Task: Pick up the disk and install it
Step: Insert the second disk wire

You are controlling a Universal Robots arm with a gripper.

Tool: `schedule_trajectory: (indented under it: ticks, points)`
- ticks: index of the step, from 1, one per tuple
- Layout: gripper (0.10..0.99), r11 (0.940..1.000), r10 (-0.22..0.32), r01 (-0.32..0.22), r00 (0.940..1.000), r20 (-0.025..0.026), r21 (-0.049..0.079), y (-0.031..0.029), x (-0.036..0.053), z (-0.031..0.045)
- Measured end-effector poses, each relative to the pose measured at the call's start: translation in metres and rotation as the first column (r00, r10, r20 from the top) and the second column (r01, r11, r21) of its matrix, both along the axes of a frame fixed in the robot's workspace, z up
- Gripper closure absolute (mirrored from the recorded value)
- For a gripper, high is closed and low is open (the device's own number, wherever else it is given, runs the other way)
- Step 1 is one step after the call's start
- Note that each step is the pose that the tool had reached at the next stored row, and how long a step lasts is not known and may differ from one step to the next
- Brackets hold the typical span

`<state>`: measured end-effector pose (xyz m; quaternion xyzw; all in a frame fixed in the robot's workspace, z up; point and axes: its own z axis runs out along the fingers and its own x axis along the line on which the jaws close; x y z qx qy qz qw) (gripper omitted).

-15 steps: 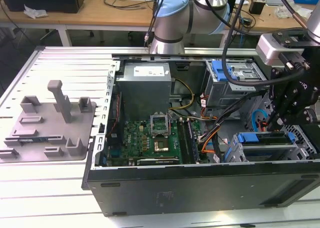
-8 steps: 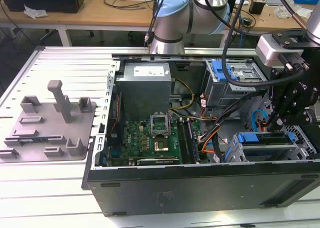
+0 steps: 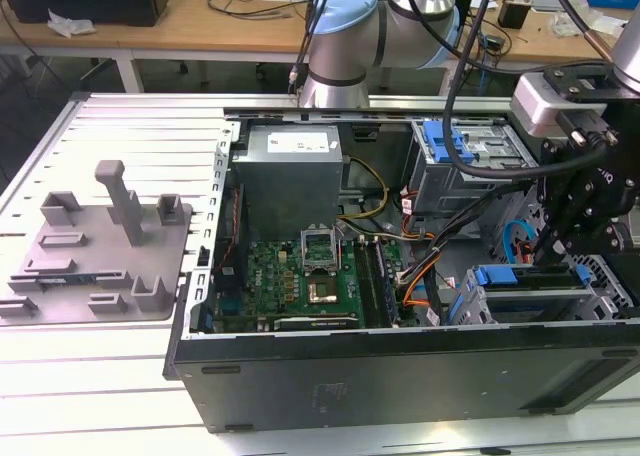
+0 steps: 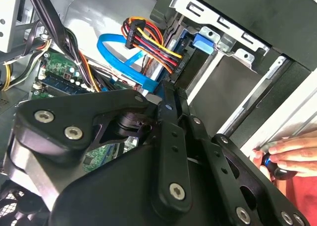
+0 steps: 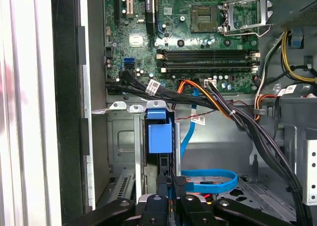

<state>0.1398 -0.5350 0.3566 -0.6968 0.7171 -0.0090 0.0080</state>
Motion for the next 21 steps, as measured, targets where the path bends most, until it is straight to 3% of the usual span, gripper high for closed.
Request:
schedule_trajectory:
  ticks: [21]
  points:
    - [0.925,1.0,0.002,-0.002,1.0,0.0,0.0,-0.0001,0.0006,-0.0058]
